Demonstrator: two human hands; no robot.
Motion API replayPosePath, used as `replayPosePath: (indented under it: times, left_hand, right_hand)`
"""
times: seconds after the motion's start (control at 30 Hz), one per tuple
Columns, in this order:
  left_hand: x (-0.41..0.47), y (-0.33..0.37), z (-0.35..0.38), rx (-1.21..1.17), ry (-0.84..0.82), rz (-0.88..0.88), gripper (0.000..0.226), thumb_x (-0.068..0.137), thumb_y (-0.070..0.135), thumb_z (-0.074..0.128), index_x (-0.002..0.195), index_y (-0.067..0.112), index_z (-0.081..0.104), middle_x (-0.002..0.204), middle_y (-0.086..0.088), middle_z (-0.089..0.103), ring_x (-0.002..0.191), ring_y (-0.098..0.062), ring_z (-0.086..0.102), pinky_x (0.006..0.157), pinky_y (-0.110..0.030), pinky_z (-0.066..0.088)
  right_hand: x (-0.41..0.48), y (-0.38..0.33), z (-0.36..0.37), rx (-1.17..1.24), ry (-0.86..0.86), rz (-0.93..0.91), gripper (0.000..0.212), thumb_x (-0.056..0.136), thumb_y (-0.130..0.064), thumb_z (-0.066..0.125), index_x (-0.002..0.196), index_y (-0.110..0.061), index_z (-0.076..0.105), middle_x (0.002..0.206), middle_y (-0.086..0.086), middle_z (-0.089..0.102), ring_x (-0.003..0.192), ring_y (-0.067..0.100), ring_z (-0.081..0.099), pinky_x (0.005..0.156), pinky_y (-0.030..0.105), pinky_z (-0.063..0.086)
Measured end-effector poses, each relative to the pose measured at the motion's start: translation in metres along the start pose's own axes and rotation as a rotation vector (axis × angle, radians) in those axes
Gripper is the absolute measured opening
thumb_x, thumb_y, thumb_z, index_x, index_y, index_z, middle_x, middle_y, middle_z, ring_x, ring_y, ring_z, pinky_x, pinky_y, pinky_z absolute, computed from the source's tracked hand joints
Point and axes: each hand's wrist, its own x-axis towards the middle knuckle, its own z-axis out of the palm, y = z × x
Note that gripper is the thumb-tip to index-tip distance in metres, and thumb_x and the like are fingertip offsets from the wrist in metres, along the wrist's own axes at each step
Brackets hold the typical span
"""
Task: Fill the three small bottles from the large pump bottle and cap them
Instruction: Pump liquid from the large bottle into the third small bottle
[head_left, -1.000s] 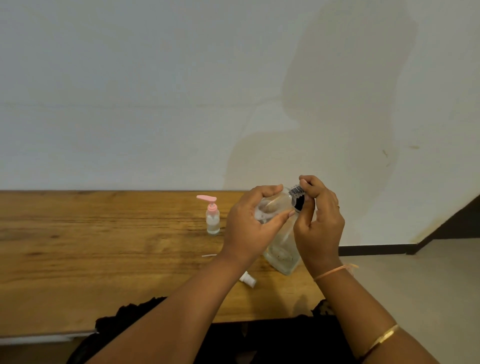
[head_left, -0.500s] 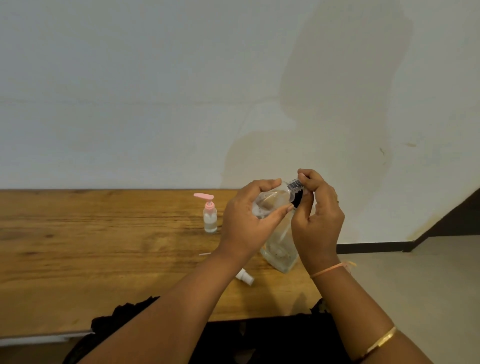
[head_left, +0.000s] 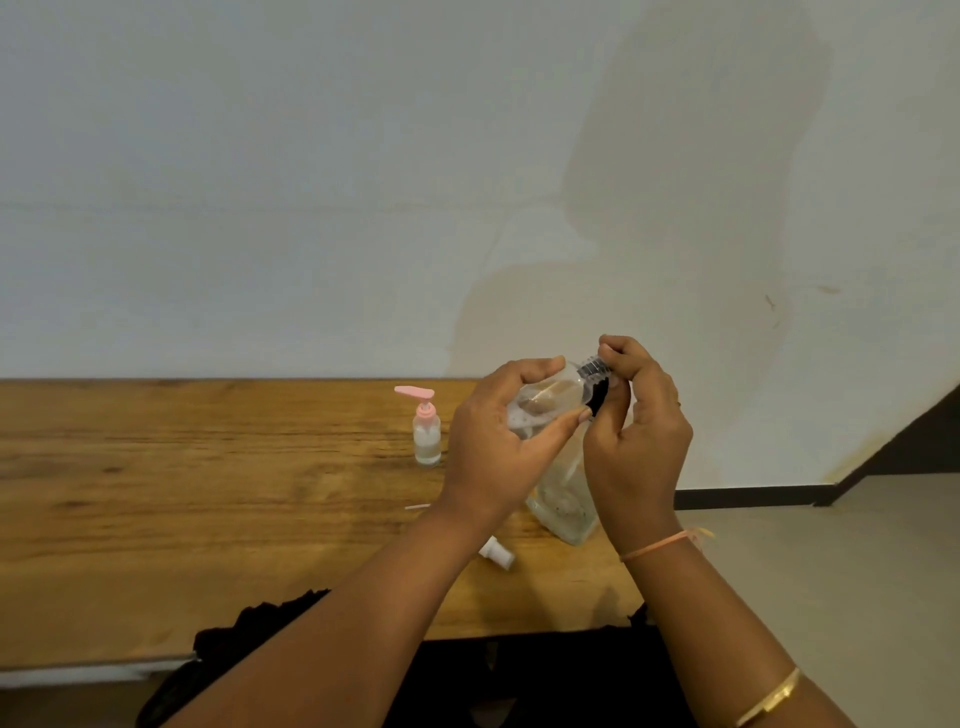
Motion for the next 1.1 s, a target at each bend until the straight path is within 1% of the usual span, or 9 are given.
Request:
replayPosePath:
  times: [0.2, 0.3, 0.47, 0.77, 0.83, 0.93, 0.97, 1.03, 1.1]
  left_hand:
    - [-0.002, -0.004, 0.003, -0.021, -0.038, -0.07, 0.04, 0.073, 0.024, 0.08, 0.107, 0.031, 0.059, 0.107, 0.024, 0.061, 0.108, 0.005, 0.057, 0.089, -0.01, 0.045]
    - [-0.003, -0.005, 0.005, -0.016, -0.047, -0.082, 0.04, 0.073, 0.024, 0.08, 0.107, 0.03, 0.06, 0.107, 0.024, 0.06, 0.108, 0.006, 0.056, 0.089, -0.01, 0.045]
    - [-0.004, -0.004, 0.005, -0.005, -0.008, -0.044, 0.04, 0.072, 0.024, 0.08, 0.108, 0.028, 0.06, 0.106, 0.022, 0.061, 0.106, 0.006, 0.057, 0.089, -0.01, 0.044]
    - [0.0, -0.002, 0.0, -0.02, -0.014, -0.021, 0.04, 0.072, 0.026, 0.078, 0.109, 0.023, 0.063, 0.107, 0.019, 0.063, 0.107, 0.001, 0.059, 0.09, -0.016, 0.048]
    - [0.0, -0.004, 0.002, -0.003, -0.025, -0.029, 0.04, 0.073, 0.028, 0.077, 0.11, 0.024, 0.063, 0.107, 0.021, 0.062, 0.107, 0.002, 0.058, 0.089, -0.013, 0.047]
    - [-0.002, -0.006, 0.005, 0.008, -0.032, -0.041, 0.04, 0.074, 0.027, 0.078, 0.109, 0.026, 0.061, 0.106, 0.025, 0.059, 0.107, 0.007, 0.055, 0.088, -0.009, 0.044]
    - [-0.002, -0.007, 0.005, 0.006, -0.033, -0.044, 0.04, 0.074, 0.026, 0.078, 0.11, 0.026, 0.061, 0.106, 0.025, 0.058, 0.107, 0.008, 0.055, 0.088, -0.008, 0.044]
    - [-0.003, -0.007, 0.006, 0.0, -0.029, -0.042, 0.04, 0.074, 0.023, 0.079, 0.11, 0.025, 0.061, 0.106, 0.025, 0.058, 0.107, 0.009, 0.055, 0.088, -0.008, 0.044]
    - [-0.003, -0.005, 0.006, 0.002, -0.013, -0.026, 0.041, 0.074, 0.024, 0.079, 0.111, 0.024, 0.062, 0.106, 0.023, 0.059, 0.106, 0.007, 0.056, 0.088, -0.01, 0.045]
  right_hand:
    - [-0.003, 0.014, 0.002, -0.02, -0.006, -0.07, 0.031, 0.086, 0.01, 0.044, 0.111, 0.0, 0.06, 0.113, -0.003, 0.054, 0.103, 0.01, 0.05, 0.089, 0.005, 0.037]
    - [-0.005, 0.019, 0.002, -0.023, -0.015, -0.102, 0.031, 0.089, 0.002, 0.04, 0.113, 0.0, 0.06, 0.112, -0.003, 0.054, 0.104, 0.008, 0.048, 0.091, 0.005, 0.036]
    - [-0.003, 0.011, 0.001, 0.007, -0.015, -0.022, 0.031, 0.086, 0.01, 0.044, 0.109, 0.0, 0.061, 0.111, -0.002, 0.055, 0.101, 0.018, 0.054, 0.089, 0.004, 0.036]
    - [0.0, 0.001, 0.002, 0.006, -0.01, 0.02, 0.031, 0.084, 0.009, 0.044, 0.107, -0.002, 0.061, 0.111, -0.004, 0.055, 0.101, 0.013, 0.053, 0.087, 0.002, 0.036]
    - [-0.001, 0.008, 0.003, -0.018, -0.002, -0.027, 0.03, 0.086, 0.008, 0.044, 0.109, -0.001, 0.061, 0.112, -0.004, 0.054, 0.103, 0.012, 0.053, 0.09, 0.008, 0.039]
    - [-0.003, 0.018, 0.005, -0.042, 0.008, -0.081, 0.03, 0.089, -0.001, 0.04, 0.111, -0.001, 0.061, 0.113, -0.005, 0.053, 0.104, 0.006, 0.049, 0.09, 0.03, 0.047]
    - [-0.004, 0.019, 0.005, -0.039, 0.01, -0.085, 0.03, 0.089, -0.002, 0.039, 0.111, -0.001, 0.06, 0.112, -0.005, 0.053, 0.104, 0.005, 0.048, 0.089, 0.033, 0.047]
    - [-0.004, 0.018, 0.005, -0.019, 0.014, -0.064, 0.029, 0.089, 0.0, 0.041, 0.11, -0.002, 0.061, 0.112, -0.004, 0.054, 0.104, 0.007, 0.05, 0.089, 0.029, 0.047]
    - [-0.003, 0.013, 0.004, 0.011, 0.009, -0.024, 0.03, 0.087, 0.005, 0.043, 0.11, -0.004, 0.061, 0.112, -0.004, 0.055, 0.104, 0.012, 0.053, 0.09, 0.016, 0.043]
